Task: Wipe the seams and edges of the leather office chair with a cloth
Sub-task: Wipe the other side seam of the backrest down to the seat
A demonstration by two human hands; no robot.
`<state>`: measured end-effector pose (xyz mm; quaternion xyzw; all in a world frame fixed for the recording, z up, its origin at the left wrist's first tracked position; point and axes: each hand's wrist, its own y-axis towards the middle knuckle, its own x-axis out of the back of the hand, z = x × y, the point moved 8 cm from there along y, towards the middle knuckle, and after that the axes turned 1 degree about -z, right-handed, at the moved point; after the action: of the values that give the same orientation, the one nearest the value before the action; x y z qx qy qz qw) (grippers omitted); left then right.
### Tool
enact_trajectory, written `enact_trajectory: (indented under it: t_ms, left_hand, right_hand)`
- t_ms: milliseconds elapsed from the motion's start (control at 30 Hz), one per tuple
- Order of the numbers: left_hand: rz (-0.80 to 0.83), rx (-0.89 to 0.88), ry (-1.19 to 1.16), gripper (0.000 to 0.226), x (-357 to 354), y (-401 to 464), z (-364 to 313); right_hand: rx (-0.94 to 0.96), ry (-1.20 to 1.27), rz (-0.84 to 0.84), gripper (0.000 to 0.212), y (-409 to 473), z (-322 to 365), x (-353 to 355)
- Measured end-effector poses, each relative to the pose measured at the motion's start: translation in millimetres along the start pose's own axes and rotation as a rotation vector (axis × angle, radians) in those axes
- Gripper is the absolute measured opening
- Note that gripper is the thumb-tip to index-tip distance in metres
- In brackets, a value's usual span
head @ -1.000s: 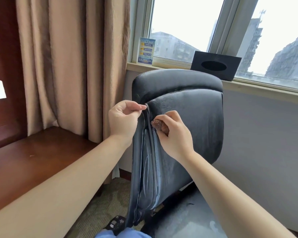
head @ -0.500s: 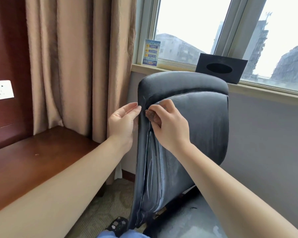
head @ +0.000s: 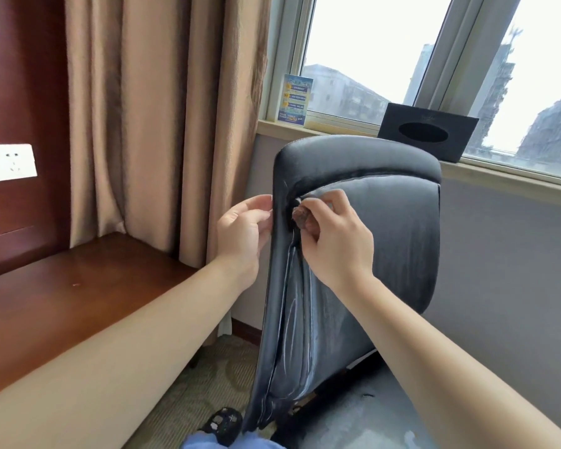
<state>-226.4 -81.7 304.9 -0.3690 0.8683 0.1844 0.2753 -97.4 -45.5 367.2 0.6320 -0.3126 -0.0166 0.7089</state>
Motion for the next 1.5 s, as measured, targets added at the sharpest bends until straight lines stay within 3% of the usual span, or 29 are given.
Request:
enact_trajectory:
  t_ms: [233, 433, 533, 800, 900, 1000, 1033, 1300, 1500]
  left_hand:
    - [0.000, 0.012, 0.036, 0.033, 2.0, -2.6, 0.9]
    - [-0.010, 0.021, 0.056, 0.032, 4.1, -4.7, 2.2]
    - [-0.013, 0.026, 0.067, 0.031, 4.1, -5.8, 3.7]
    - [0.002, 0.027, 0.077, 0.030, 7.4, -10.6, 5.7]
    - [-0.007, 0.033, 0.082, 0.030, 8.0, -10.2, 7.0]
    - [-0.016, 0.034, 0.098, 0.031, 8.2, -10.5, 7.3]
    - [-0.016, 0.032, 0.099, 0.032, 8.0, -10.4, 7.2]
    - [-0.008, 0.035, 0.105, 0.032, 11.1, -9.7, 8.5]
    - [-0.004, 0.036, 0.112, 0.032, 11.0, -14.2, 8.5]
  right_hand:
    - [0.211, -0.238, 0.088, 0.006, -10.0, 11.9, -18.5]
    - [0.201, -0.146, 0.106, 0.023, -18.4, 8.3, -12.7]
    - [0.151, -0.163, 0.077, 0.008, -11.4, 6.1, -6.8]
    - [0.227, -0.220, 0.220, 0.014, -34.5, 14.1, -27.1]
    - [0.221, -0.186, 0.204, 0.007, -32.1, 12.0, -21.3]
    - [0.161, -0.199, 0.151, 0.014, -25.8, 9.3, -14.6]
    - [0.165, -0.211, 0.163, 0.007, -26.4, 10.4, -17.3]
    - [0.256, -0.273, 0.271, 0.021, -40.2, 19.6, -29.8]
    - [0.189, -0.265, 0.256, 0.019, -40.0, 18.5, -29.0]
